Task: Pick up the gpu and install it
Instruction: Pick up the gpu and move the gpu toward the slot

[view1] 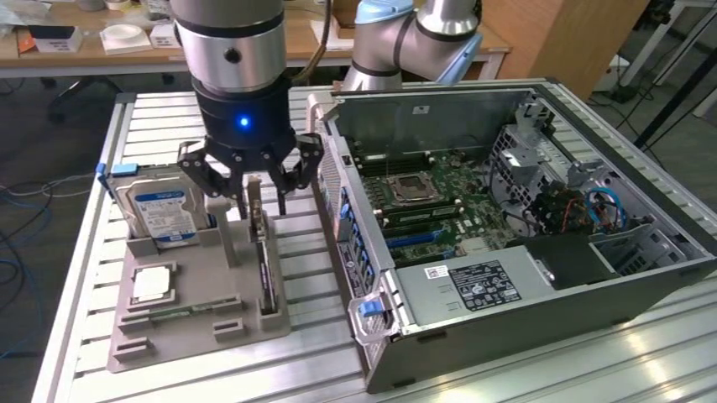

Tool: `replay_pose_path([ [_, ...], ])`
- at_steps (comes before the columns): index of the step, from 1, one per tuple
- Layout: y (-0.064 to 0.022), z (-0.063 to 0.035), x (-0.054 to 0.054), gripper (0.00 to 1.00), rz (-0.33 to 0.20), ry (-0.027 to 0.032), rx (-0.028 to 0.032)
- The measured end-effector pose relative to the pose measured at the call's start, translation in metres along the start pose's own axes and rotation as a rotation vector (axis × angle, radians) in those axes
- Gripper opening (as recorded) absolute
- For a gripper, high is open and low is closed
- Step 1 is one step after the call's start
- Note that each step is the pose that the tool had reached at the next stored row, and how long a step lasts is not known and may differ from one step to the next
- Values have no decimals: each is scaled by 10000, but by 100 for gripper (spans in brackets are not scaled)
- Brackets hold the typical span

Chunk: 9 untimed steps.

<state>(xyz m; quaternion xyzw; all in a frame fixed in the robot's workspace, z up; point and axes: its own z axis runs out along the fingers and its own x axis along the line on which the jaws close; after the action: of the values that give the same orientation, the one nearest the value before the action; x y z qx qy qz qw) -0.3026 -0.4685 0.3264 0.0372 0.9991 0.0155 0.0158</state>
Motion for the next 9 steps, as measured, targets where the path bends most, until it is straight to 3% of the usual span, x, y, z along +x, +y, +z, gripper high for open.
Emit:
replay_pose_path([
  [3, -60, 54, -3, 50, 0, -1, -1],
  [4, -79, 71, -4, 56, 0, 0, 1],
  [9, -167, 161, -7, 56, 0, -2, -1],
])
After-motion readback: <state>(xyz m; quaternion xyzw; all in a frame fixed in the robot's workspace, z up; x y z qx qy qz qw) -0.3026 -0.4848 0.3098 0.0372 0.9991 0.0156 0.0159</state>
